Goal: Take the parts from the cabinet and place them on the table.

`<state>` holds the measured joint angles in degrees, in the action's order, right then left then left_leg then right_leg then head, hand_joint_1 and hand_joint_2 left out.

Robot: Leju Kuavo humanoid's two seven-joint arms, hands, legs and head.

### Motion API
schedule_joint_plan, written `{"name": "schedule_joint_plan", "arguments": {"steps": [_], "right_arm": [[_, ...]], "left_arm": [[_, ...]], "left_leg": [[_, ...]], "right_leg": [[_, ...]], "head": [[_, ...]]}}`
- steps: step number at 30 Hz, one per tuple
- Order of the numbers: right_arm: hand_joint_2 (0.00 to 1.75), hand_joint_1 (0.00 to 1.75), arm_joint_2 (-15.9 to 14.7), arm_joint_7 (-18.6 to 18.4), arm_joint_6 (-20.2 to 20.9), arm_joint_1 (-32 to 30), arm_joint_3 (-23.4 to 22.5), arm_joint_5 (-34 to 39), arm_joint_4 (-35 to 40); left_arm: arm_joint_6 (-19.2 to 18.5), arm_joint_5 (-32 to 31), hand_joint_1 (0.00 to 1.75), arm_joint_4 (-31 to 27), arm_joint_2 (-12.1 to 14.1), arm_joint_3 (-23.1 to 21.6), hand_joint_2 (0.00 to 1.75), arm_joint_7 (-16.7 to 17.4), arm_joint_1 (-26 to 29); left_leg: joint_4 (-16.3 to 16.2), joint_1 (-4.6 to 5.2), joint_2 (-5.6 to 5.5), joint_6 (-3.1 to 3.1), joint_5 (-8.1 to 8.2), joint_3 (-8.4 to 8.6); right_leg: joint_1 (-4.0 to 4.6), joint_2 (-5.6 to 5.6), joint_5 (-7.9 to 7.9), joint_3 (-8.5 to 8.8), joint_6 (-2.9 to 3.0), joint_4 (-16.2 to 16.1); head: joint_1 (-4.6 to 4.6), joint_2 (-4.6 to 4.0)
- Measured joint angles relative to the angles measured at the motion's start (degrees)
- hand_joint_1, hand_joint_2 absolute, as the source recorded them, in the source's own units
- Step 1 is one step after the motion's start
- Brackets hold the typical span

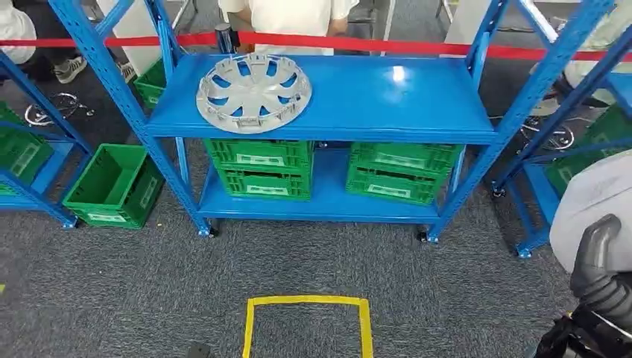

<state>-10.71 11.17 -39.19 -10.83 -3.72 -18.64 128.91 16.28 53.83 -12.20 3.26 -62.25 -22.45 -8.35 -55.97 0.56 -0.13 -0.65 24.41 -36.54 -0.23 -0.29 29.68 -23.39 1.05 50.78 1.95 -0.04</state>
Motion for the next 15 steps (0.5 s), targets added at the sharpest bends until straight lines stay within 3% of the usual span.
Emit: {"name": "schedule_joint_plan", "arguments": {"steps": [2,3,4,5,7,8,10,11,13,14,15], "right_arm": [[1.75,1.75,0.15,-0.02,0.0,-0.09,-0.39,-0.02,0.0],[1.75,1.75,0.2,-0.05,0.0,-0.07,-0.44,0.0,0.0],[1.75,1.75,0.22,-0.24,0.0,-0.06,-0.46,0.13,-0.09],[1.75,1.75,0.26,-0.68,0.0,-0.04,-0.5,0.59,-0.22],[1.75,1.75,0.22,-1.42,0.0,-0.01,-0.66,1.68,-0.55],[1.75,1.75,0.11,-1.8,0.0,0.04,-0.76,1.86,-0.61],[1.75,1.75,-0.35,-2.71,0.0,0.25,-0.98,1.18,-0.59],[1.75,1.75,-0.74,-3.46,0.0,0.51,-1.0,0.59,-0.59],[1.75,1.75,-1.11,-4.5,0.0,0.95,-0.98,0.02,-0.61],[1.75,1.75,-1.22,-4.7,0.0,0.89,-0.96,-0.04,-0.63],[1.75,1.75,-1.42,-5.01,0.0,0.84,-0.96,-0.31,-0.66]], "left_arm": [[-0.02,0.0,0.0,0.0,0.02,0.0,1.75,0.0,-0.03],[-0.02,0.0,0.0,0.0,0.04,0.0,1.75,0.0,-0.08],[-0.02,0.15,0.0,0.0,0.11,0.0,1.75,-0.02,-0.11],[-0.02,0.42,0.0,0.0,0.15,0.0,1.75,-0.02,-0.1],[0.0,0.81,0.0,0.0,0.31,0.0,1.75,-0.09,-0.1],[0.0,1.05,0.0,0.0,0.33,0.02,1.75,-0.28,-0.11],[-0.09,1.49,0.0,-0.02,0.31,0.07,1.75,-0.92,-0.21],[-0.29,1.73,0.0,-0.04,0.13,0.13,1.75,-1.33,-0.3],[-0.35,1.73,0.0,-0.04,-0.39,0.35,1.75,-1.73,-0.13],[-0.37,1.73,0.0,-0.04,-0.74,0.41,1.75,-1.75,0.1],[-0.35,1.84,0.0,-0.02,-0.81,0.48,1.75,-1.57,0.14]], "left_leg": [[-8.27,-0.38,0.12,-0.57,8.28,-2.27],[-13.1,-0.5,0.12,-0.8,10.8,-3.14],[-16.67,-0.53,0.12,-0.95,11.22,-3.46],[-18.42,-0.53,0.12,-0.97,9.5,-3.01],[-15.35,-0.53,0.11,-0.79,4.45,1.17],[-11.19,-0.52,0.1,-0.59,3.72,4.7],[0.6,-0.35,-0.01,0.02,7.61,13.2],[2.88,-0.31,-0.15,0.54,8.8,14.2],[2.68,0.03,-0.24,1.62,8.03,13.29],[3.04,-0.4,-0.15,2.26,7.13,12.58],[2.99,-0.35,-0.1,2.63,6.4,11.71]], "right_leg": [[0.08,-0.05,-1.47,-2.29,0.29,0.5],[0.13,-0.06,-2.21,-3.46,0.26,0.8],[0.14,-0.06,-2.92,-4.71,0.23,1.22],[0.15,-0.05,-3.56,-6.19,0.14,1.83],[0.14,-0.04,-4.59,-8.97,-0.14,3.21],[0.13,-0.02,-5.02,-10.03,-0.36,3.74],[0.33,0.07,-5.78,-10.95,-0.92,4.72],[0.31,-0.08,-6.47,-11.05,-1.29,4.7],[0.11,-0.05,-7.86,-11.3,-2.06,3.92],[-0.02,0.03,-8.15,-11.67,-2.36,3.88],[-0.12,0.18,-5.64,-12.39,-2.75,4.9]], "head": [[-1.05,0.0],[-1.34,0.0],[-1.51,0.0],[-1.71,0.0],[-2.19,0.0],[-2.41,0.0],[-2.93,0.0],[-2.75,0.0],[-2.36,0.0],[-2.58,0.0],[-2.51,0.0]]}}
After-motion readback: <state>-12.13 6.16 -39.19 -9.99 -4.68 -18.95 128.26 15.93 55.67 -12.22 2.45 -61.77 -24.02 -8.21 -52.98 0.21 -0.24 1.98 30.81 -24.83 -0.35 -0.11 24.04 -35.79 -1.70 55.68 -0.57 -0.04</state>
